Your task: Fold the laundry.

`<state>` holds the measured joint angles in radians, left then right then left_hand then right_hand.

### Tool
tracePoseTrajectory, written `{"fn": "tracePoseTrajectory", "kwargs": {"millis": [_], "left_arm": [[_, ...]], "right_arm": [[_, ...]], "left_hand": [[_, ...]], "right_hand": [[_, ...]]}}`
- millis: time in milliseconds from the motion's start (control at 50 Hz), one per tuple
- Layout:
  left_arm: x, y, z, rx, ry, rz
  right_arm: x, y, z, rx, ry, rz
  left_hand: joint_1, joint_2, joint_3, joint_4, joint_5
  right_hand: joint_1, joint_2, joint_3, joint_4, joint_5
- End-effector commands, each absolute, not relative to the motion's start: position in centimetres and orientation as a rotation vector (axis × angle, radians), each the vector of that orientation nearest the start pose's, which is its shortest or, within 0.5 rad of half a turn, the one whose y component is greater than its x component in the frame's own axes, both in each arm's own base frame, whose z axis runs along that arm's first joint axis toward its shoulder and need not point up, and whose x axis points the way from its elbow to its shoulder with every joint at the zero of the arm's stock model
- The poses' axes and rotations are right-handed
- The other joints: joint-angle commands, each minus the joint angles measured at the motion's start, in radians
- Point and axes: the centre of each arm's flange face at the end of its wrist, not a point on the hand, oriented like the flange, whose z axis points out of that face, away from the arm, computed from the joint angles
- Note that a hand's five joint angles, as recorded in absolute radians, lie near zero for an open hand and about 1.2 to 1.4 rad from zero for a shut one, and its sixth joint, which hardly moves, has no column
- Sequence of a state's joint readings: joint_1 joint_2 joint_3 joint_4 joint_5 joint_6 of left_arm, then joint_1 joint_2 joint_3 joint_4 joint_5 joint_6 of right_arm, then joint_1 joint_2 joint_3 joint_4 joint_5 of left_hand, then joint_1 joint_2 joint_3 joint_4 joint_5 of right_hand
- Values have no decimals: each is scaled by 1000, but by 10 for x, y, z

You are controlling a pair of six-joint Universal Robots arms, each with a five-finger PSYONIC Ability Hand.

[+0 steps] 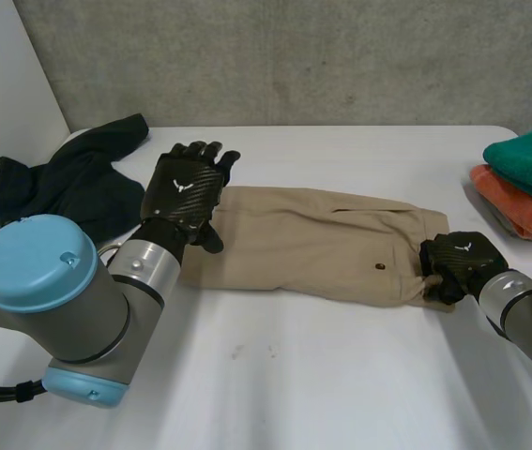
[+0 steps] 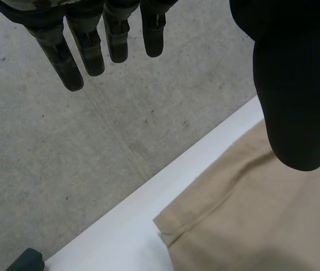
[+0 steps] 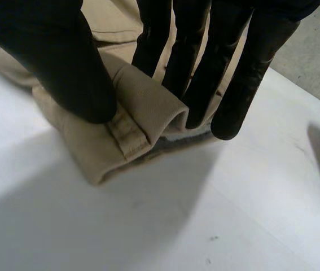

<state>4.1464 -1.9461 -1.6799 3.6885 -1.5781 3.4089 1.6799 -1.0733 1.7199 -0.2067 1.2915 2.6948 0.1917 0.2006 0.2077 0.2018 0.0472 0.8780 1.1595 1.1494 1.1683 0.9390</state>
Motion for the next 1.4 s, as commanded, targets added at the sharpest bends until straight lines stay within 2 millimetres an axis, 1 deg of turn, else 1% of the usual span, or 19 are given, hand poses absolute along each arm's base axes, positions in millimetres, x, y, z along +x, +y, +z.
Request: {"fn": "tracePoseTrajectory", "kwargs": {"millis": [20, 120, 200, 260, 340, 360, 500, 580, 600, 660, 740, 760, 820, 900, 980, 1060, 1160, 1280, 1400], "left_arm": [[-310, -248, 199, 925, 2115, -2426], [-308, -246, 203, 923, 2106, -2429], [-304, -244, 209, 916, 2107, -2427], [-301, -242, 207, 916, 2124, -2407], [-299, -240, 206, 916, 2133, -2394], [-298, -239, 205, 915, 2136, -2390], [-289, -243, 208, 875, 2131, -2383], [-283, -245, 214, 846, 2112, -2393], [-283, -246, 214, 843, 2110, -2394], [-280, -248, 216, 829, 2104, -2395], [-280, -251, 219, 816, 2090, -2407], [-279, -252, 221, 810, 2085, -2411], [-280, -258, 227, 792, 2053, -2439], [-285, -269, 241, 767, 1999, -2497], [-299, -278, 244, 788, 1978, -2531], [-328, -280, 234, 868, 2022, -2531], [-361, -270, 215, 990, 2190, -2448], [-375, -270, 186, 1015, 2451, -2252], [-384, -265, 160, 1096, 2559, -2066]], "right_arm": [[172, -319, 133, -963, 2478, -1757], [138, -328, 169, -999, 2515, -1926], [114, -335, 173, -1089, 2601, -1923], [115, -337, 178, -1208, 2581, -1954], [161, -327, 191, -1511, 2331, -2029], [188, -319, 198, -1633, 2170, -2075], [272, -281, 215, -1954, 1556, -2225], [323, -238, 190, -2060, 1231, -2115], [341, -217, 174, -2094, 1144, -2030], [358, -194, 153, -2114, 1079, -1916], [364, -185, 140, -2107, 1106, -1829], [365, -182, 143, -2069, 1126, -1815], [363, -185, 146, -1970, 1214, -1777], [353, -198, 180, -1620, 1425, -1747], [325, -226, 228, -1088, 1629, -1727], [298, -257, 243, -810, 1756, -1751], [285, -278, 237, -771, 1889, -1763], [292, -298, 208, -845, 2050, -1617], [299, -313, 174, -885, 2166, -1445]], "left_hand": [[-17, -26, -33, -27, -47], [-17, -26, -33, -27, -47], [-17, -26, -33, -27, -47], [-17, -26, -33, -27, -47], [-17, -26, -33, -27, -47], [-17, -26, -33, -27, -47], [-17, -26, -33, -27, -47], [-17, -26, -33, -27, -47], [-17, -26, -33, -27, -47], [-17, -26, -33, -27, -47], [-17, -26, -33, -27, -47], [-17, -26, -33, -27, -47], [-17, -26, -33, -27, -47], [-16, -25, -32, -26, -46], [-13, -22, -29, -24, -44], [10, 1, -6, 0, -20], [13, 4, -3, 3, -17], [28, 19, 12, 18, -2], [60, 51, 44, 50, 30]], "right_hand": [[518, 237, 247, 228, 283], [518, 237, 247, 228, 283], [518, 237, 247, 228, 283], [518, 237, 247, 228, 283], [518, 237, 247, 228, 283], [518, 237, 247, 228, 283], [518, 237, 247, 228, 283], [518, 237, 247, 228, 283], [518, 237, 247, 228, 283], [518, 237, 247, 228, 283], [403, 122, 132, 113, 167], [-217, -499, -489, -508, -453], [-703, -985, -975, -994, -939], [-703, -985, -975, -994, -939], [-703, -985, -975, -994, -939], [-703, -985, -975, -994, -939], [-703, -985, -975, -994, -939], [-703, -985, -975, -994, -939], [-703, -985, -975, -994, -939]]}}
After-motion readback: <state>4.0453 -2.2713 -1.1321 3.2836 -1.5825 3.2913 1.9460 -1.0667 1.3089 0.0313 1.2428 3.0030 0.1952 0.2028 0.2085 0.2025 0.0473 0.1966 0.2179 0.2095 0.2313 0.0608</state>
